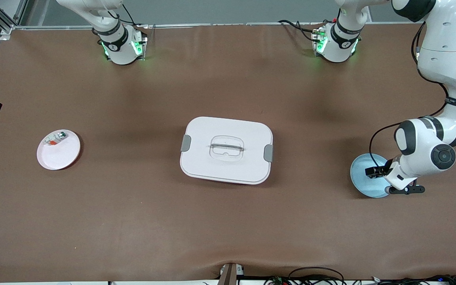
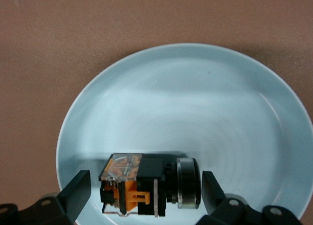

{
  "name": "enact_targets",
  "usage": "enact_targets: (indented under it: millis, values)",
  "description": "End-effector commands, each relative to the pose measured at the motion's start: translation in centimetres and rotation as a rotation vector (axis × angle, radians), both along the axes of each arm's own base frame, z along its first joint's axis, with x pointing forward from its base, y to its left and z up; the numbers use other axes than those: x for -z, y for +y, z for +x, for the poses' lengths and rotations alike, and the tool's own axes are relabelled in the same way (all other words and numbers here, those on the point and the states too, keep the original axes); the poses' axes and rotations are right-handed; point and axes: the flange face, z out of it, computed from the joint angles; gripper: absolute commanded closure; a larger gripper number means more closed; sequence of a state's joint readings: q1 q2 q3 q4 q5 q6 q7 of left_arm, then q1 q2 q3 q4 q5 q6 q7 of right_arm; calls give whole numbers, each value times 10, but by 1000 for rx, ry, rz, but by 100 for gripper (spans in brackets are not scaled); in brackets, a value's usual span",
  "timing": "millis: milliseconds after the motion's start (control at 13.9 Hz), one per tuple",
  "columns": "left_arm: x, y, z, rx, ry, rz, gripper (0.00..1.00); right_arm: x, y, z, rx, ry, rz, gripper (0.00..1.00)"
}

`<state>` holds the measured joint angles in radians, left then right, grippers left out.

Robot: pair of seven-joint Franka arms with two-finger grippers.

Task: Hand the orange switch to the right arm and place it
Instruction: 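Close the left gripper on the orange switch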

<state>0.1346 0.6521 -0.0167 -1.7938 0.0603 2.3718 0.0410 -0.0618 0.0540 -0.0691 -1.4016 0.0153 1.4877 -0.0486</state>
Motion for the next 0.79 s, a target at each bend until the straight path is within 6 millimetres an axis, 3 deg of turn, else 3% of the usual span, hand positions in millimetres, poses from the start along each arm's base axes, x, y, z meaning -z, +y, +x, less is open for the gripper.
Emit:
enact_targets:
  millis: [0, 216, 289, 505, 721]
  values:
    - [3, 2, 2, 0, -14, -15, 0, -3, 4, -8, -6, 11, -17, 0]
    - [3, 1, 3, -3, -21, -16, 0, -3, 6, -8, -2, 16, -16, 0]
    - [3, 1, 3, -6, -21, -16, 5, -3, 7, -8, -3, 16, -16, 0]
    - [1, 0, 3, -20, -24, -16, 70, -1, 5, -8, 0, 20, -15, 0]
    - [-6, -3, 6, -15, -33, -14, 79, -2, 4, -8, 0, 19, -16, 0]
